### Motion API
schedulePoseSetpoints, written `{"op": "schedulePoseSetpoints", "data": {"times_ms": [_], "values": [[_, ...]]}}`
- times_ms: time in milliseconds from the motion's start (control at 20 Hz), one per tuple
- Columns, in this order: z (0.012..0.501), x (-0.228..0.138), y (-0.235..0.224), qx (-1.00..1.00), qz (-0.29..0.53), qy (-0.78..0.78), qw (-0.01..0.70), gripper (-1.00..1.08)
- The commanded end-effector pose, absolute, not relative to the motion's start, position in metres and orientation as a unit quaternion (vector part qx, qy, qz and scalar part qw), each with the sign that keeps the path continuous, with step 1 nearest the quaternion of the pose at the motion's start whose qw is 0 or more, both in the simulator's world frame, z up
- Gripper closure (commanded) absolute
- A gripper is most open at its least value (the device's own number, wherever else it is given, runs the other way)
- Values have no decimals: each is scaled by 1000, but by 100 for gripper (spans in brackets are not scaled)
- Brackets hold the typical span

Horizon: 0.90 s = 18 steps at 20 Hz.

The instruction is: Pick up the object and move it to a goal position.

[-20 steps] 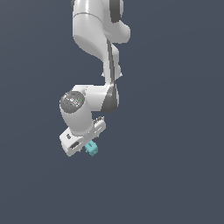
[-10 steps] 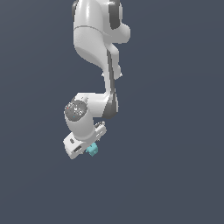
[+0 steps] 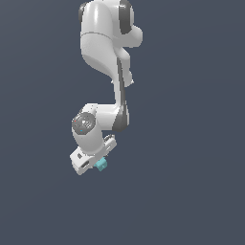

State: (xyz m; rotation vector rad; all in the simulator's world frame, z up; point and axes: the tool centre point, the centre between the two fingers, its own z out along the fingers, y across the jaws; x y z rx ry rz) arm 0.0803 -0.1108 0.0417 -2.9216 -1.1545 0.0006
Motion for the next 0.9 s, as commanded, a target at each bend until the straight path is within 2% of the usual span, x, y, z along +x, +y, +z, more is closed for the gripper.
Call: {"op": "schedulePoseSetpoints", "data": {"times_ms": [0,500,850], "values": [[42,80,-111,-930,0,-367,0,108],[43,80,-103,-930,0,-367,0,108],[48,75,-54,-930,0,-367,0,108]]}}
